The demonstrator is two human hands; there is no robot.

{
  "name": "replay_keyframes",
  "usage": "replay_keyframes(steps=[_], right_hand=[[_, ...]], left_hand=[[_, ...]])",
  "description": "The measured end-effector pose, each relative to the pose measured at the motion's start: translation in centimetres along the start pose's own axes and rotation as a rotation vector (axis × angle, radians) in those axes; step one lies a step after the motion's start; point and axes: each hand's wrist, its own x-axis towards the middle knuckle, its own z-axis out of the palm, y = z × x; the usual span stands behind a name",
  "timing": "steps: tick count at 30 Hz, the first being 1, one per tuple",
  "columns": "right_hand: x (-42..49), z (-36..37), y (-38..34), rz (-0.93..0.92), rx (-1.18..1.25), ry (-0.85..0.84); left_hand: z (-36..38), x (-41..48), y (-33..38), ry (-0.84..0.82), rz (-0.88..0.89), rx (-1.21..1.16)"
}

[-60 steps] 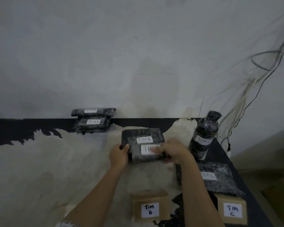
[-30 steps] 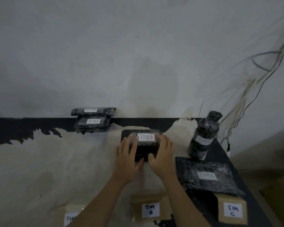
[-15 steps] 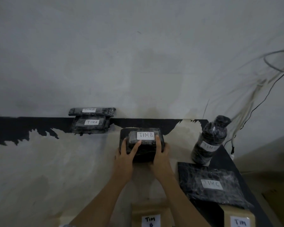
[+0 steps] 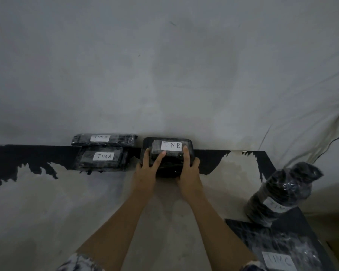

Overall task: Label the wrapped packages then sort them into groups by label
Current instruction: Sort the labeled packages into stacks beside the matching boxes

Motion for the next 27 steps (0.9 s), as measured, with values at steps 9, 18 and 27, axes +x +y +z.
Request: replay_keyframes(steps=[9, 18, 27], right_hand=[[2.0, 0.5, -0.4, 0.006, -0.025, 0.033], [0.4, -1.4, -1.5, 0.053, 0.103, 0.044], [-8.8, -4.5, -0.1, 0.065, 0.062, 0.097]], left_hand=[[1.0, 2.7, -0.2, -0.05, -0.004, -0.12], [-0.3, 0.9, -0.2, 0.039, -0.013, -0.017], [-2.0, -7.5, 3.9, 0.008, -0.054, -0.102]])
